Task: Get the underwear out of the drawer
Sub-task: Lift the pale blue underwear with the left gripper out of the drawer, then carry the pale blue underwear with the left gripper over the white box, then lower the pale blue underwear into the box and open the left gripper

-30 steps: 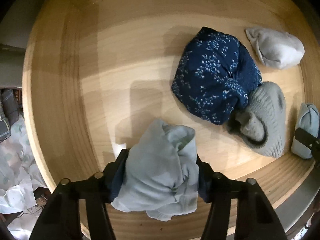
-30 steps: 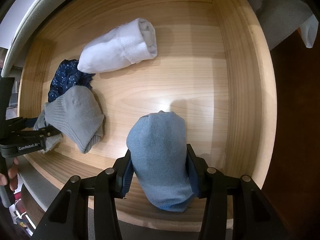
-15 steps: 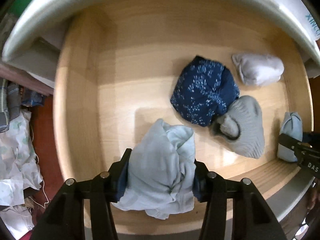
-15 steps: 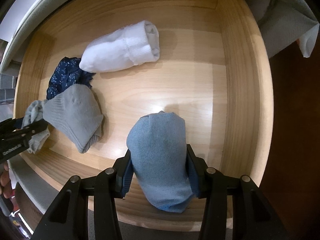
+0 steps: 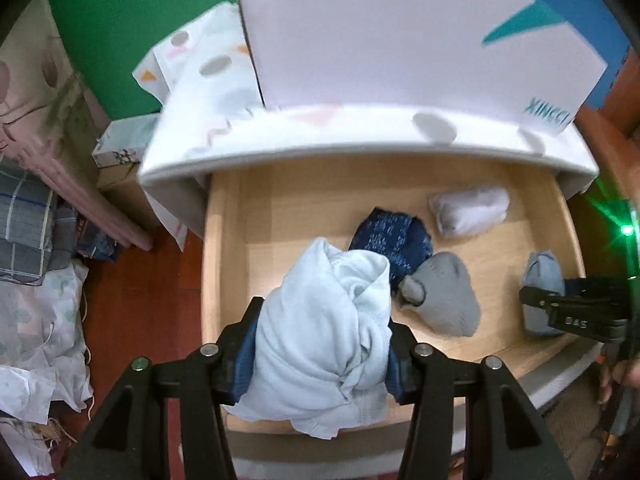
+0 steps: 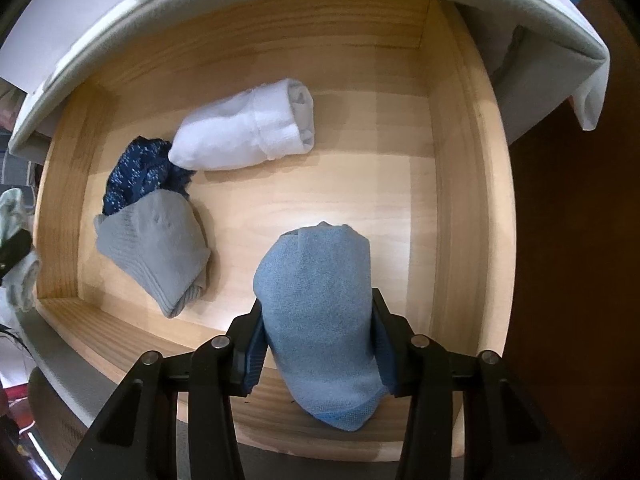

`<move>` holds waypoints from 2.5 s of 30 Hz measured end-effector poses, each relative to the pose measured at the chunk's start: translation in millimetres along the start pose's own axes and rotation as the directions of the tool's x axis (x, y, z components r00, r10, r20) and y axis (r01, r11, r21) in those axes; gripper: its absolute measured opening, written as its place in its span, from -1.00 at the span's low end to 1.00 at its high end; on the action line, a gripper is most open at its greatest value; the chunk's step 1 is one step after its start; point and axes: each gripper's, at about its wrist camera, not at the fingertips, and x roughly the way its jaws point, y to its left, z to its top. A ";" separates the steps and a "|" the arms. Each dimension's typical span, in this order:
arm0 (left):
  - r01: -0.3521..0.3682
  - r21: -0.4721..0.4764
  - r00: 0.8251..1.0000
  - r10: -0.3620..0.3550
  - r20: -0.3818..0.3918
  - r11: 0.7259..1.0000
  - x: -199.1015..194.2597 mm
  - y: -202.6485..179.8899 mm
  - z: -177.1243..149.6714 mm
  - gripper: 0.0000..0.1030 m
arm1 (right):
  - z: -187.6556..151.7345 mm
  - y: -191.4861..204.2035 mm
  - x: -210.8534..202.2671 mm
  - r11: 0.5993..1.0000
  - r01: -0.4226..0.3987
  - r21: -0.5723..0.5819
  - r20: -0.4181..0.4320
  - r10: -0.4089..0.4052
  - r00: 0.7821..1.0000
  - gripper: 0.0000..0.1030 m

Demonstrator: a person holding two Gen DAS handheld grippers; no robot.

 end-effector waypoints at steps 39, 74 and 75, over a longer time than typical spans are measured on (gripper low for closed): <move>0.000 0.055 0.935 -0.020 0.353 0.998 -144.1 -22.5 202.7 0.01 | 6.1 6.6 -4.6 1.000 0.016 -0.002 0.089 -0.016 0.996 -0.17; -0.029 0.057 0.955 0.011 0.298 0.998 -100.9 -30.4 183.0 0.28 | 9.2 -3.6 -3.7 0.999 -0.030 0.033 0.089 0.027 0.996 -0.17; -0.022 0.052 0.952 0.005 0.307 0.998 -105.3 -27.0 174.3 0.28 | 8.7 -4.5 -5.5 0.999 -0.031 0.037 0.098 0.027 0.995 -0.17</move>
